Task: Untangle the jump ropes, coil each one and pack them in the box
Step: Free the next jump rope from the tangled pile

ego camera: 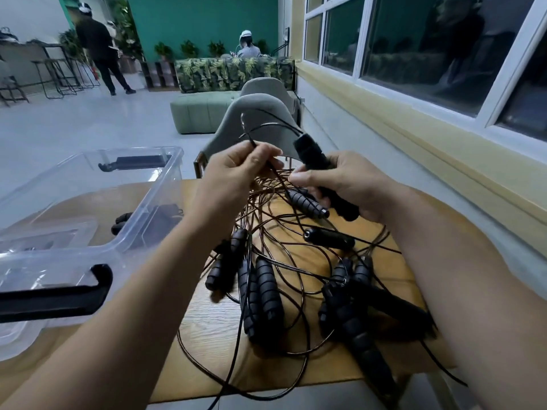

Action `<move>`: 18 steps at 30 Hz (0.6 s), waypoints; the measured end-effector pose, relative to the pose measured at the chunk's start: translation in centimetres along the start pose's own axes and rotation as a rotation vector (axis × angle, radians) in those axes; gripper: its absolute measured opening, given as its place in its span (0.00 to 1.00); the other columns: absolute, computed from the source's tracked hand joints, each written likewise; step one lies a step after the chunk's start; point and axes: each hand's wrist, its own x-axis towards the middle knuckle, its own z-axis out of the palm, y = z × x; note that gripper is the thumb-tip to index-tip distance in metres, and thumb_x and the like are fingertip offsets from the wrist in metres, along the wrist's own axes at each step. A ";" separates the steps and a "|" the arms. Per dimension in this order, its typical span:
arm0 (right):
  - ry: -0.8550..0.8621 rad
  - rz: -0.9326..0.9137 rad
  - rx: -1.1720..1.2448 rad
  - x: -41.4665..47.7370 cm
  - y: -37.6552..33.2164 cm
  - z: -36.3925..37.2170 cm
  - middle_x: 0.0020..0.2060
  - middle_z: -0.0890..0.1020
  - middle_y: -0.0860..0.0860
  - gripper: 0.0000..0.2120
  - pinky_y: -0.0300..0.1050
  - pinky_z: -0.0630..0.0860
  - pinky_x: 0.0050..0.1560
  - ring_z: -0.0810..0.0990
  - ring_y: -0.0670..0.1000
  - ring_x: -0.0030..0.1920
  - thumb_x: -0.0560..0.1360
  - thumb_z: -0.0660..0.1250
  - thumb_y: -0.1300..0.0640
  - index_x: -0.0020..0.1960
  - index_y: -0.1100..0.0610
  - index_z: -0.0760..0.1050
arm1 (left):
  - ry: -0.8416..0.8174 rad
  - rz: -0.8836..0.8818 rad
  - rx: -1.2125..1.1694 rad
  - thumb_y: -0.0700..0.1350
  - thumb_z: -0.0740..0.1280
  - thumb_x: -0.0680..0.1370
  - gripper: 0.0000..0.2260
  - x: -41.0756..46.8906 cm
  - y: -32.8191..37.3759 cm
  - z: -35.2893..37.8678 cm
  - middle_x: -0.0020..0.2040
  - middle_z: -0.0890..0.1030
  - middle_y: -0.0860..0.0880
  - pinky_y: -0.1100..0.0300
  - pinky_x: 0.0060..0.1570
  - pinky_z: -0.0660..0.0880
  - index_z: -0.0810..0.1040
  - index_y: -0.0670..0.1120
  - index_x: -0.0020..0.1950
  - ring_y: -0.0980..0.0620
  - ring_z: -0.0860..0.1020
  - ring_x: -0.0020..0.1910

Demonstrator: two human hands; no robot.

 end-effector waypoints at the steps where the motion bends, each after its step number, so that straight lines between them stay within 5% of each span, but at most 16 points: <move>1: -0.036 0.020 -0.020 0.0 0.2 0.2 0.33 0.79 0.54 0.16 0.47 0.72 0.35 0.74 0.52 0.33 0.75 0.80 0.54 0.57 0.63 0.83 | 0.006 0.000 -0.008 0.48 0.65 0.86 0.10 0.2 0.0 -0.4 0.49 0.87 0.48 0.66 0.40 0.73 0.85 0.47 0.56 0.52 0.83 0.47; 8: -0.133 0.076 -0.102 -0.2 1.7 2.4 0.34 0.80 0.55 0.14 0.41 0.74 0.36 0.75 0.52 0.33 0.73 0.82 0.57 0.54 0.63 0.85 | 0.064 -0.045 -0.107 0.50 0.63 0.87 0.11 0.7 0.6 -2.2 0.50 0.86 0.47 0.57 0.46 0.70 0.84 0.48 0.56 0.50 0.81 0.51; 14: -0.085 0.074 -0.151 0.1 2.3 3.9 0.32 0.81 0.54 0.13 0.48 0.73 0.38 0.76 0.53 0.33 0.75 0.80 0.56 0.47 0.65 0.81 | 0.113 -0.105 -0.168 0.51 0.63 0.87 0.11 0.8 0.5 -2.5 0.49 0.86 0.50 0.58 0.46 0.71 0.83 0.49 0.55 0.55 0.82 0.49; 18: -0.047 0.031 -0.118 0.0 1.4 3.6 0.31 0.80 0.53 0.10 0.41 0.74 0.33 0.77 0.50 0.30 0.76 0.79 0.57 0.44 0.59 0.78 | 0.100 -0.140 -0.169 0.54 0.65 0.86 0.10 0.9 0.5 -2.4 0.53 0.86 0.50 0.61 0.44 0.74 0.81 0.49 0.56 0.56 0.83 0.50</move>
